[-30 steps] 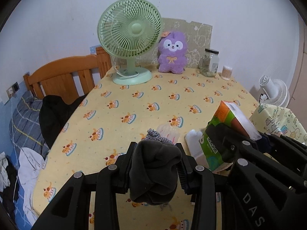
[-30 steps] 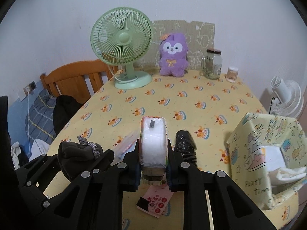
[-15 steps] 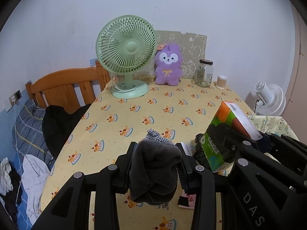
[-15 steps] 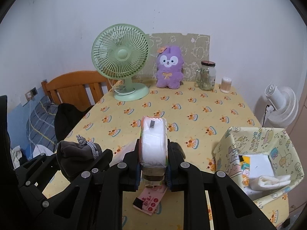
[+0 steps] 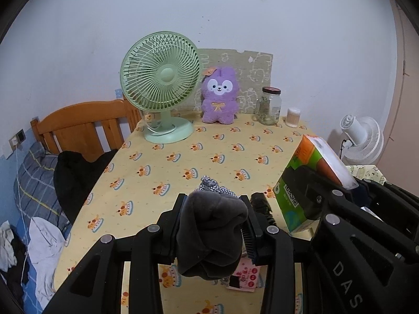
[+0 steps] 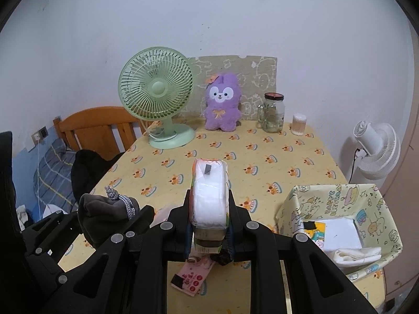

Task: Organize soft objects
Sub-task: 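Lift the tissue pack with the right tool while the left tool lifts the gray pouch, then carry the tissue pack with the right tool while the left tool carries the pouch toward the gift box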

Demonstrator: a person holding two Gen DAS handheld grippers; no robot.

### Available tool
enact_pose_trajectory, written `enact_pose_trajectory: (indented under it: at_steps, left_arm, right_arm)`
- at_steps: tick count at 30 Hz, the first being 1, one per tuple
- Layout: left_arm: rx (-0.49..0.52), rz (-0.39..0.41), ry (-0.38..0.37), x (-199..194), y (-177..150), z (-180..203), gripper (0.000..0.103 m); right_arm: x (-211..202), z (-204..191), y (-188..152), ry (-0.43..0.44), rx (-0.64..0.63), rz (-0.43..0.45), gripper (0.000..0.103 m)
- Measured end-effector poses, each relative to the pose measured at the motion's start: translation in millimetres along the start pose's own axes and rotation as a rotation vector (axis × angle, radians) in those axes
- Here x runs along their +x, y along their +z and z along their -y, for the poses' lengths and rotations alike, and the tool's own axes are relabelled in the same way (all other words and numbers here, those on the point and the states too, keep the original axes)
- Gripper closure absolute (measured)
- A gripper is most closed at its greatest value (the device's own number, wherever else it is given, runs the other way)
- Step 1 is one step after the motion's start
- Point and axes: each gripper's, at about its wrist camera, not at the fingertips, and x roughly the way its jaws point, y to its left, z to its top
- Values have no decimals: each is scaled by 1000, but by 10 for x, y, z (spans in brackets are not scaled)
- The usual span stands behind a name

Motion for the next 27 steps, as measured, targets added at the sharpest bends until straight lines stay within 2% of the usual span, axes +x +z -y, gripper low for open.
enact_pose_trajectory:
  at_steps: [11,27]
  left_arm:
    - [23,13,2,-21,79,254,63]
    - [58,41,-33,-6,229,638,63]
  right_arm:
    - [-68,229,40,-20,24,12,80]
    - [-161,596,134,-67,40,34,80]
